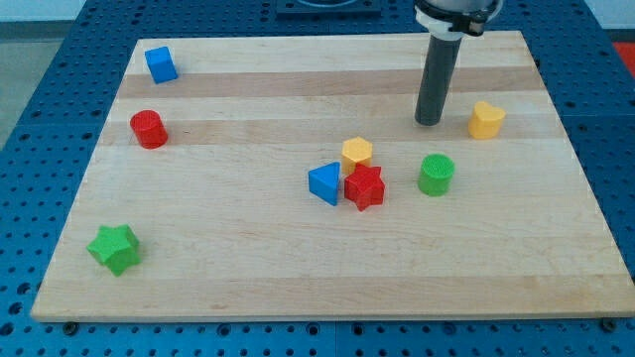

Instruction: Push the green circle vertically to the yellow heart

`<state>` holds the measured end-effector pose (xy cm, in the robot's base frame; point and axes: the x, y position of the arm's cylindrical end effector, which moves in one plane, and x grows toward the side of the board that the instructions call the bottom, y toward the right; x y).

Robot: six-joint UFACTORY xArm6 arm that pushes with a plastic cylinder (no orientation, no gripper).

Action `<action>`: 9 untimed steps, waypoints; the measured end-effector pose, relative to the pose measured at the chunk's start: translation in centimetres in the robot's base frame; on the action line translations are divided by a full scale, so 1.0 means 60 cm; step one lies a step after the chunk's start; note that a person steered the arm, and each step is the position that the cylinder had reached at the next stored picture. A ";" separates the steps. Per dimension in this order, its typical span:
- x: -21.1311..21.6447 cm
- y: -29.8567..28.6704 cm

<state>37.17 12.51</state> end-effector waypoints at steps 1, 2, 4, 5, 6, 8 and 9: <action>0.049 -0.012; 0.071 -0.016; 0.166 0.015; 0.187 0.032; 0.176 0.022; 0.183 -0.046; 0.190 -0.001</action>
<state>48.55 12.47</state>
